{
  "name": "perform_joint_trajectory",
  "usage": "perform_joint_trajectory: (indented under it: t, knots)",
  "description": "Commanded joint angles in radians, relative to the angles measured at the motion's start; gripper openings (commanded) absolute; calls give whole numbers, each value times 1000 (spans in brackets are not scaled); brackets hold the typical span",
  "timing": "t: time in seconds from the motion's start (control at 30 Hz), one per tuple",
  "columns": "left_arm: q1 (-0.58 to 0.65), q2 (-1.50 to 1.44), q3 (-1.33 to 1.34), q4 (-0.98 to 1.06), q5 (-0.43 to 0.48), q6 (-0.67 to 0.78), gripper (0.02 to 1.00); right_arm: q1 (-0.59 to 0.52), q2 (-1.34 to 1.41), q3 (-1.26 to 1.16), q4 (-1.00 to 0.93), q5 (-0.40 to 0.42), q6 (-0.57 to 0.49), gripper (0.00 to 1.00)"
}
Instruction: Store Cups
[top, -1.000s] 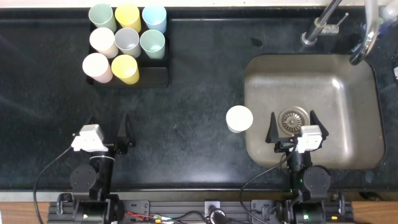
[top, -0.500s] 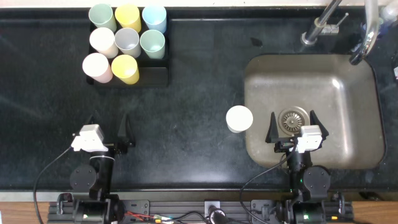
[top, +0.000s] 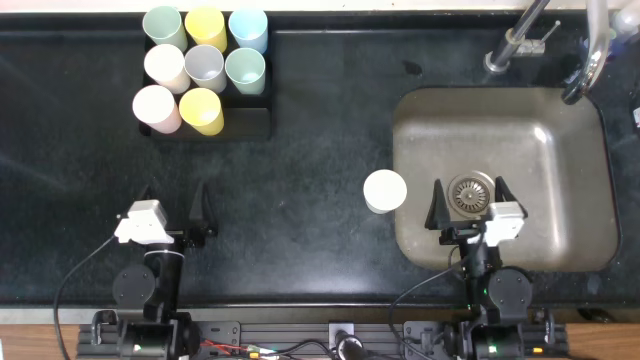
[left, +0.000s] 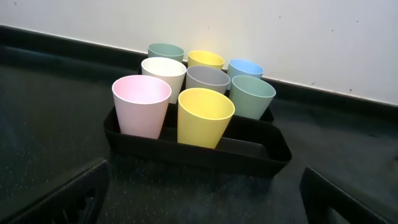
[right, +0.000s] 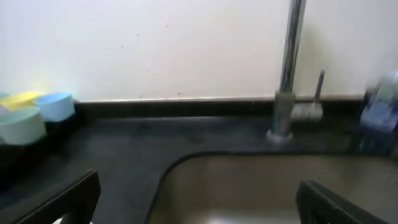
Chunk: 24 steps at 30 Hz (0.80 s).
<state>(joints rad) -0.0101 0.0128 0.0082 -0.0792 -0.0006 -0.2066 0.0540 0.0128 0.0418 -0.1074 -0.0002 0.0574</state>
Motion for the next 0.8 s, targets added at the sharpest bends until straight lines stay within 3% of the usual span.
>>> perform_joint_trajectory:
  t: [0.03,0.2,0.37,0.47,0.63,0.8]
  knots:
    - [10,-10,0,-5,-1,0,1000,5,2,201,-160,-11,216,998]
    - [10,-10,0,-5,-1,0,1000,18,90,468,-483,-30,338,993]
    - [10,-10,0,-5,-1,0,1000,69,249,693,-710,-143,449,996]
    - [10,-10,0,-5,-1,0,998,130,391,822,-909,-134,551,998]
    - [10,-10,0,-5,-1,0,1000,217,642,1015,-1135,-131,570,998]
    - [10,-10,0,-5,-1,1,1000,252,855,1147,-1236,-140,478,998]
